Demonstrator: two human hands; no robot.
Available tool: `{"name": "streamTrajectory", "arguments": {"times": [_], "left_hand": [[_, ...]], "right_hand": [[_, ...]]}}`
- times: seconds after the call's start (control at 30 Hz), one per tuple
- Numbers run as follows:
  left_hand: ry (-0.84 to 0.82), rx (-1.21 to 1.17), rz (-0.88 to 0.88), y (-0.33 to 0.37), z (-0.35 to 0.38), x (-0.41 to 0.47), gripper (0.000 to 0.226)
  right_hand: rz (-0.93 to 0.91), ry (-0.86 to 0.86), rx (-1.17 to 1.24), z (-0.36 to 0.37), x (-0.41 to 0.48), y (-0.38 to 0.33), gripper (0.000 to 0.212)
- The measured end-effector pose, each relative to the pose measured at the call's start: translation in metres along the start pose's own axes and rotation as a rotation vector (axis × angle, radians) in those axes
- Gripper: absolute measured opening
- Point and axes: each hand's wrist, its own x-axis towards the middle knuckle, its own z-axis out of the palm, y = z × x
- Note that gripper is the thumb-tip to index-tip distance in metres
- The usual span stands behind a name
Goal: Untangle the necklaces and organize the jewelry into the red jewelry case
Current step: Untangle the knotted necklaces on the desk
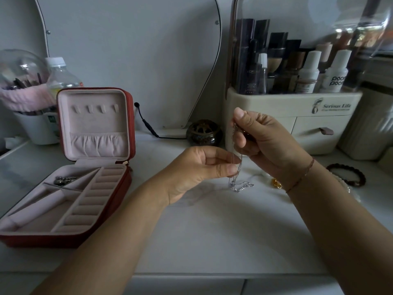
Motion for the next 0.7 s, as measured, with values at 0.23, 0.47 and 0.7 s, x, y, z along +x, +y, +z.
{"name": "streamTrajectory", "arguments": {"times": [0.23,0.47,0.7], "left_hand": [[0.107,-0.148,0.084,0.004,-0.012,0.0,0.008],[0.183,-0.537,0.103,0.008,-0.034,0.0,0.018],[0.283,-0.713,0.102,0.01,-0.038,0.0,0.026]], "right_hand": [[-0.009,0.09,0.031,-0.007,0.002,-0.002,0.023],[-0.012,0.295,-0.142,-0.015,0.004,-0.002,0.024],[-0.004,0.397,-0.189,-0.02,0.002,-0.005,0.025]]}}
